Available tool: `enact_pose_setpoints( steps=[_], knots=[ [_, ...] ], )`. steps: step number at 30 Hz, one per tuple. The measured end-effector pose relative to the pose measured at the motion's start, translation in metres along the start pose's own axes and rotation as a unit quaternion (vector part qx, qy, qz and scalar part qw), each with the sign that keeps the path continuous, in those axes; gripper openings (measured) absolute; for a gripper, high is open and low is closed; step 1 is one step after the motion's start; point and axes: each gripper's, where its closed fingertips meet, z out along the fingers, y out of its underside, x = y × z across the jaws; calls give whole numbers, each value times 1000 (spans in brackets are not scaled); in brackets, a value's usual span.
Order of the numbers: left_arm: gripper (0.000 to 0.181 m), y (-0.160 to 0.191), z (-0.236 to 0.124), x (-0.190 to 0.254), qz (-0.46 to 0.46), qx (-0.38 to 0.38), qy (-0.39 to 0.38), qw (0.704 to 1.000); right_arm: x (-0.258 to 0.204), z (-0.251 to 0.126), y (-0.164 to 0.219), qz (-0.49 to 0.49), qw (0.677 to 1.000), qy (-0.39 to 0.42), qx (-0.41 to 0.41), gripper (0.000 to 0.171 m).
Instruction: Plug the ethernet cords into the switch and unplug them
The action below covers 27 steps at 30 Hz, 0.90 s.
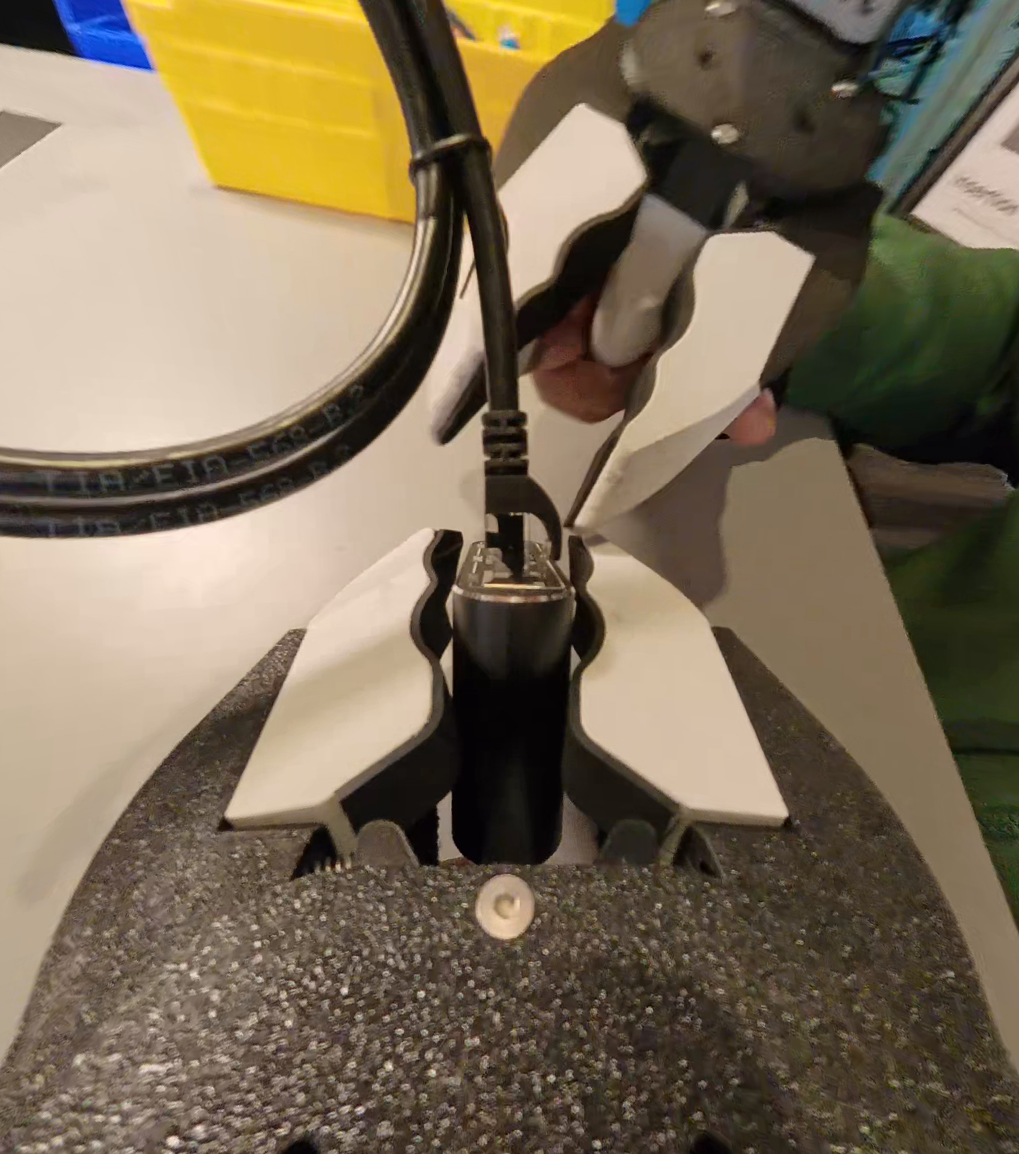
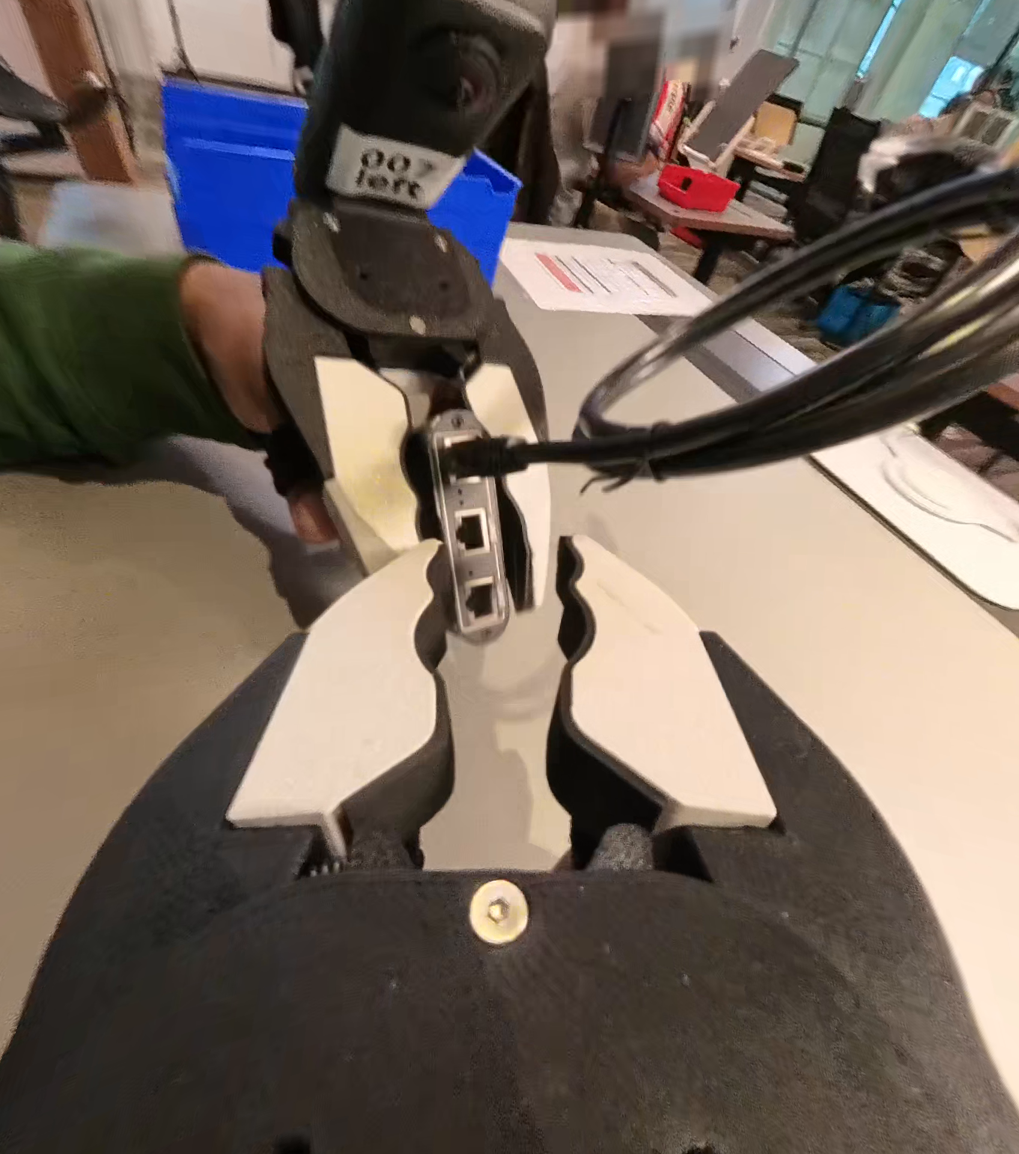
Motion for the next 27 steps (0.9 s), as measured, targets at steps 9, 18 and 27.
enact_pose_setpoints(
  steps=[9, 18, 27],
  knots=[
    [37, -6, 9, 23, 11, 11, 49, 999, -19, -2, -18, -8, 998, -38, 55, 26],
    [37, -9, 10, 24, 19, 13, 42, 999, -19, -4, -21, -11, 997, -43, 64, 24],
    [37, -10, 8, 16, 43, 15, 9, 999, -17, -3, -22, -21, 997, -17, 75, 23]
  ],
)
